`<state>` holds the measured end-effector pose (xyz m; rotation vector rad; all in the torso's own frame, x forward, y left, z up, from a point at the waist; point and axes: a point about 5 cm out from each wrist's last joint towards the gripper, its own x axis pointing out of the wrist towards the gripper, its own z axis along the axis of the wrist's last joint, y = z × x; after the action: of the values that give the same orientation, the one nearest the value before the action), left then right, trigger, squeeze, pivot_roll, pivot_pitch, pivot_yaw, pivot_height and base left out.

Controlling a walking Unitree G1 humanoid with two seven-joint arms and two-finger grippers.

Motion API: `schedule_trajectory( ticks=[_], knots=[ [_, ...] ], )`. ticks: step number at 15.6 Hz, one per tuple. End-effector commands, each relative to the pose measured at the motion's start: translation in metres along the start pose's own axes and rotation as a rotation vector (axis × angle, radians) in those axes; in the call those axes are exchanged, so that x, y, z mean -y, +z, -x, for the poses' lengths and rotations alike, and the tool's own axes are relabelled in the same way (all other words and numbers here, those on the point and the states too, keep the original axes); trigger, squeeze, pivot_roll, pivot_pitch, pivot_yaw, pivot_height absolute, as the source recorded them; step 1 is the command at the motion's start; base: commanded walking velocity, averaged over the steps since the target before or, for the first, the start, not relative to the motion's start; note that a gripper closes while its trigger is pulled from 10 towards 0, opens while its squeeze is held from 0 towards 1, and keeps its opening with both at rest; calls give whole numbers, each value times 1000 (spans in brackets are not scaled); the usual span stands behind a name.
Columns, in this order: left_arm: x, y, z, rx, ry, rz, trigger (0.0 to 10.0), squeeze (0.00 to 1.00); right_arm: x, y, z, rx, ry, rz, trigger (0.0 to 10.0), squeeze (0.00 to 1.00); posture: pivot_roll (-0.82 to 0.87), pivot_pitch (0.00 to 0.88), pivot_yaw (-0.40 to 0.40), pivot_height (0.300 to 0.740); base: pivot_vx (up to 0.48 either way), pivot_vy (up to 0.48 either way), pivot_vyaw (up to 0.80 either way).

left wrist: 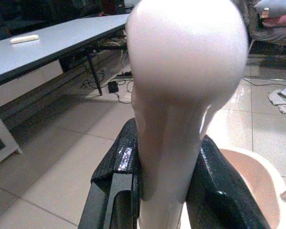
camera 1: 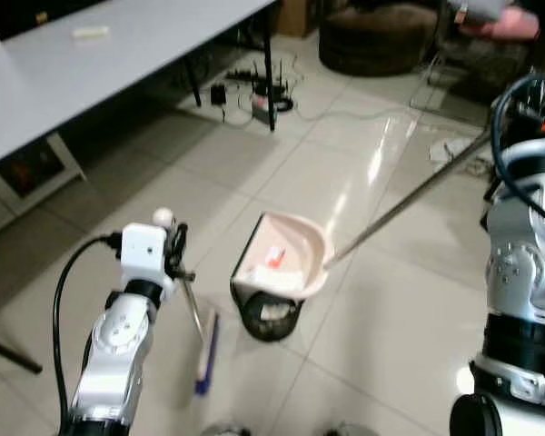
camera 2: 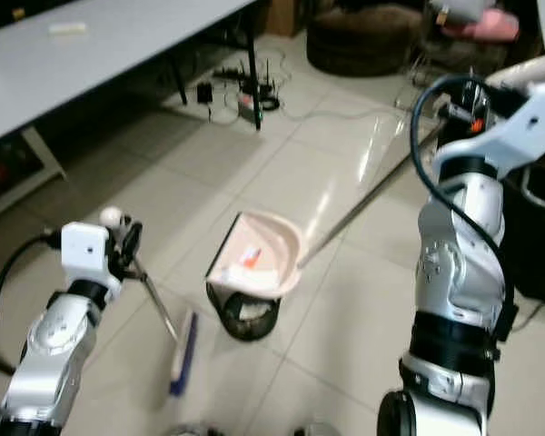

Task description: Sweep floor

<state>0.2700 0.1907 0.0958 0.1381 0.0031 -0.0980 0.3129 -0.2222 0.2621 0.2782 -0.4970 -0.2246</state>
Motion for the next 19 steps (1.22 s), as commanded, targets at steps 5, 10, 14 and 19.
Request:
schedule_trajectory(
  ticks=[5,10,14,19],
  knots=[
    [-3,4,2,8,5,-37,10000,0,-30,9,-4,110,173,95,10000,0,-2,55,61,740,0,0,0],
    [-4,2,3,-3,2,-44,10000,0,-74,-4,2,189,407,199,10000,0,0,52,64,740,0,0,0],
    [-3,-2,7,-12,7,-43,10000,0,-122,-15,28,285,699,262,10000,0,8,53,52,740,0,0,0],
    [-1,-4,10,-24,-2,-48,10000,0,-160,-36,78,415,1040,411,10000,0,8,58,55,740,0,0,0]
  ],
)
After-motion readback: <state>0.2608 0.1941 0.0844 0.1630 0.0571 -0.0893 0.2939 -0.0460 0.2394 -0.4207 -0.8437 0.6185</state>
